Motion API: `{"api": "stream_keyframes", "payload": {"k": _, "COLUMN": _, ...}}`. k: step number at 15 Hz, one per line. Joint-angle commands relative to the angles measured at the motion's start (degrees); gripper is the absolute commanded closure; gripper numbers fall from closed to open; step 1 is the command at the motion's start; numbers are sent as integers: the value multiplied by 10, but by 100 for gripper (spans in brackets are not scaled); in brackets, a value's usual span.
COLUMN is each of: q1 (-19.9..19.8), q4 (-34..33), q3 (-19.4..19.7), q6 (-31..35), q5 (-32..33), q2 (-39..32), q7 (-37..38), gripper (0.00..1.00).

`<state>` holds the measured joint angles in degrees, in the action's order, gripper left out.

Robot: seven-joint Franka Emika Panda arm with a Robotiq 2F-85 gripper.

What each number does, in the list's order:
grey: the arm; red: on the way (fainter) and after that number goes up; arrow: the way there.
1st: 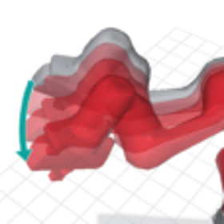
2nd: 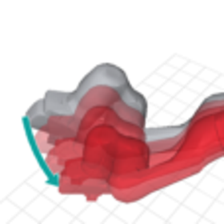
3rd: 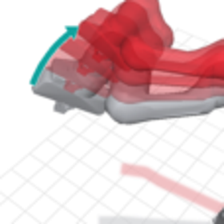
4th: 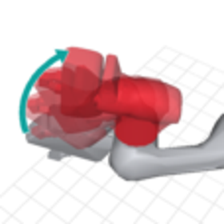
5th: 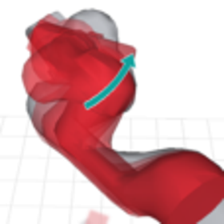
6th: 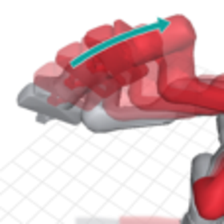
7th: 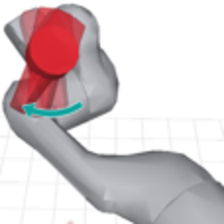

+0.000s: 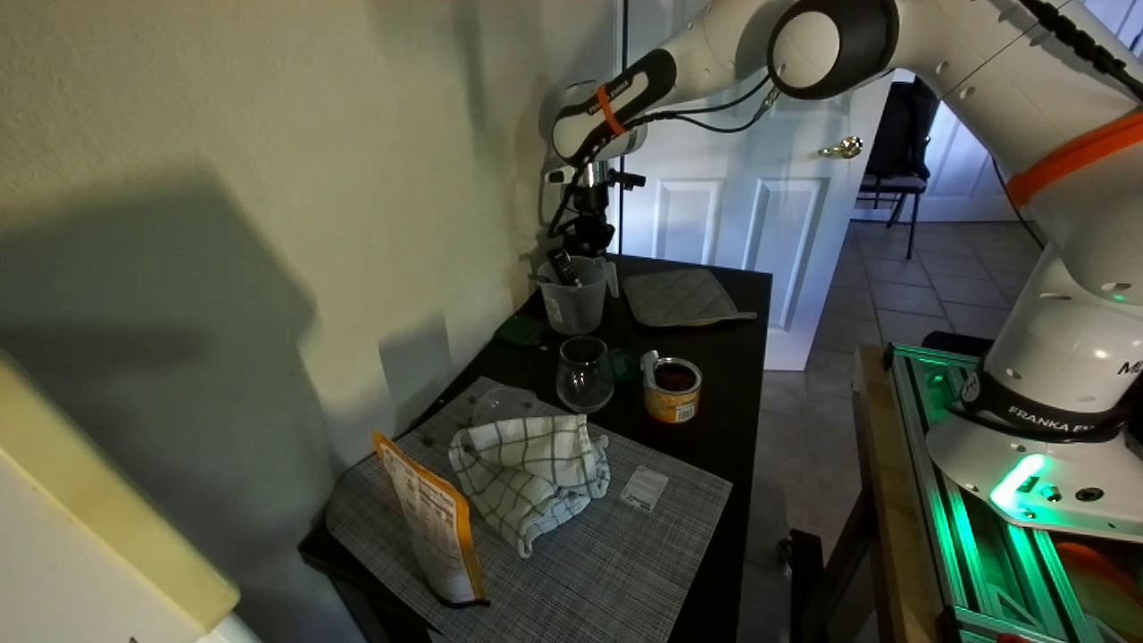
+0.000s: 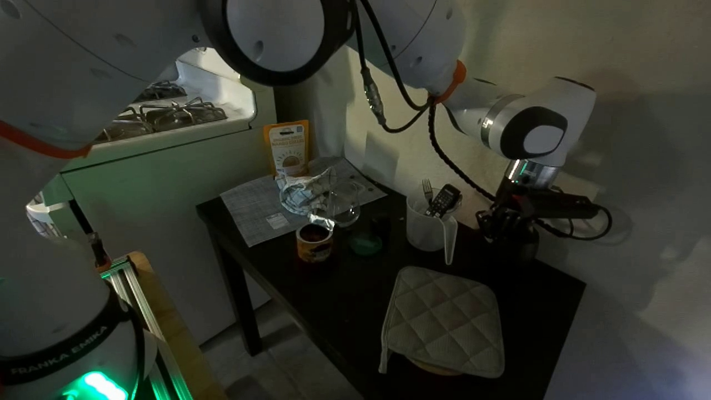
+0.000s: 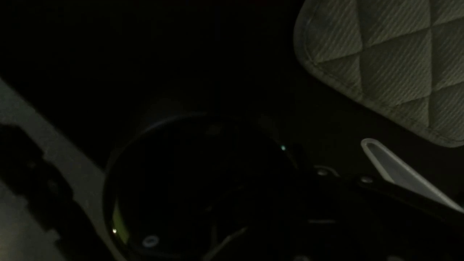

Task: Move the black mug to the right.

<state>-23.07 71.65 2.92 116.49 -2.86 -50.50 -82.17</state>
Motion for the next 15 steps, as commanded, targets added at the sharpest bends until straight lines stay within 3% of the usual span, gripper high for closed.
{"api": "stream_keyframes", "payload": {"k": 1, "q1": 4, "q4": 58, "q3": 3, "q6": 35, "q5": -1, "q2": 35, "q7": 10, "gripper": 97}}
{"api": "stream_keyframes", "payload": {"k": 6, "q1": 2, "q4": 99, "q3": 0, "q6": 68, "q5": 1, "q2": 57, "q7": 18, "gripper": 97}}
{"api": "stream_keyframes", "payload": {"k": 7, "q1": 1, "q4": 108, "q3": -2, "q6": 76, "q5": -1, "q2": 62, "q7": 19, "gripper": 65}}
{"api": "stream_keyframes", "payload": {"k": 9, "q1": 1, "q4": 128, "q3": -1, "q6": 89, "q5": -1, "q2": 75, "q7": 20, "gripper": 56}}
{"api": "stream_keyframes", "payload": {"k": 15, "q1": 8, "q4": 208, "q3": 2, "q6": 142, "q5": 6, "q2": 152, "q7": 17, "gripper": 12}}
